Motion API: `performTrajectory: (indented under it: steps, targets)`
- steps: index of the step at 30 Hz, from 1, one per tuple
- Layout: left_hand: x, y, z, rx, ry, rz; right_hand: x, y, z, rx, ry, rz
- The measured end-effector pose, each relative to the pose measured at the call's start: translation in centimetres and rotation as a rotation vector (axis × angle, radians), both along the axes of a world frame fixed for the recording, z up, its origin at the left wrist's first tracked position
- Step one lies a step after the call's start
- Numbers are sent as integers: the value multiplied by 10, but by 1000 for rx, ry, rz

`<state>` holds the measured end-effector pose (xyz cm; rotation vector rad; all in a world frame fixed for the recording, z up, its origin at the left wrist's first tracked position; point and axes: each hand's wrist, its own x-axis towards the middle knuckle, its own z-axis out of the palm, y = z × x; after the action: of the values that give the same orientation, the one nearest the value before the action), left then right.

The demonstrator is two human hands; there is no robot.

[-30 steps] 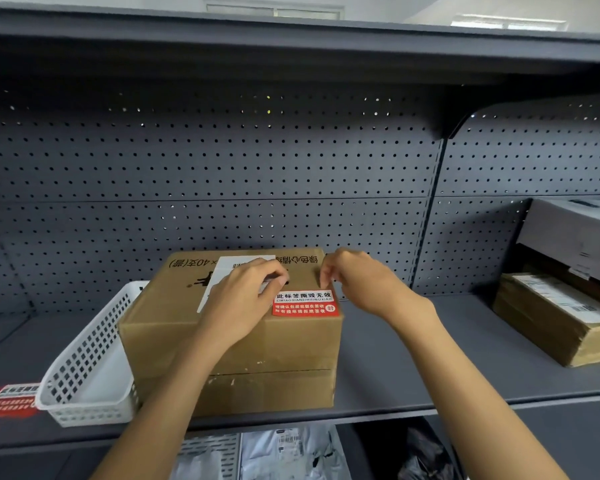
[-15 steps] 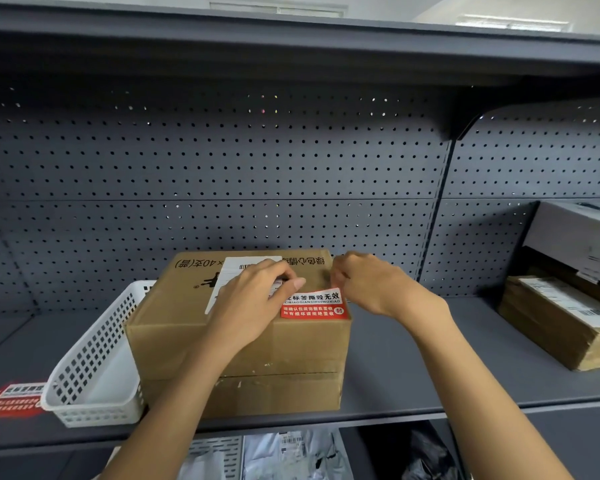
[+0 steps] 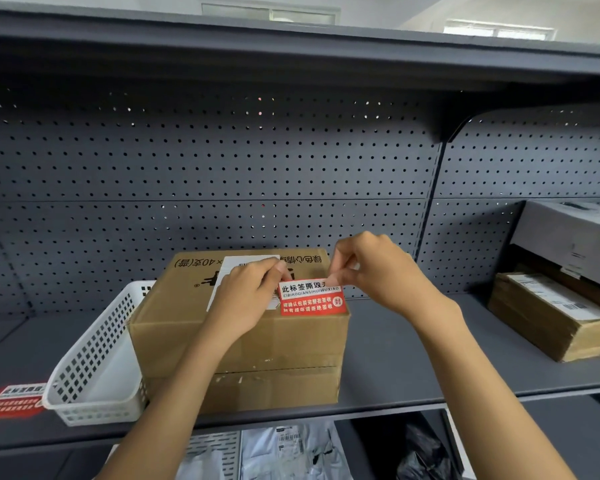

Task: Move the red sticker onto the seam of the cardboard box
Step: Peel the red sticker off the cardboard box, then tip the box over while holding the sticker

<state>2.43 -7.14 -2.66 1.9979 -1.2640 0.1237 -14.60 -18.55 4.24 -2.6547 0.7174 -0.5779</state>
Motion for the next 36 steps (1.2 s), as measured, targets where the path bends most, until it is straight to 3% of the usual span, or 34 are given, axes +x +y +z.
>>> performTrajectory:
  steps: [4,7,10,16,18,22,24,28,36]
  targets:
    - [9,3,3,-272,332,-171,-10,8,3,40,-133,-15]
    - [8,13,10,-483,492,-181,-17,10,4,121,-168,41]
    - [2,30,15,-517,348,-120,-23,17,3,186,-103,115]
    - [10,85,-9,-258,-204,209,-27,39,-30,264,-69,135]
    - [19,106,-24,-262,-175,260,-28,43,-45,280,-113,143]
    - [26,134,-53,-290,202,184,-25,46,-69,322,-176,148]
    - [22,136,-62,-294,275,164,-24,46,-75,348,-198,138]
    - [11,132,-61,-344,312,206,-20,50,-80,343,-208,112]
    - [-7,123,-26,-364,67,335,-17,48,-61,193,-291,81]
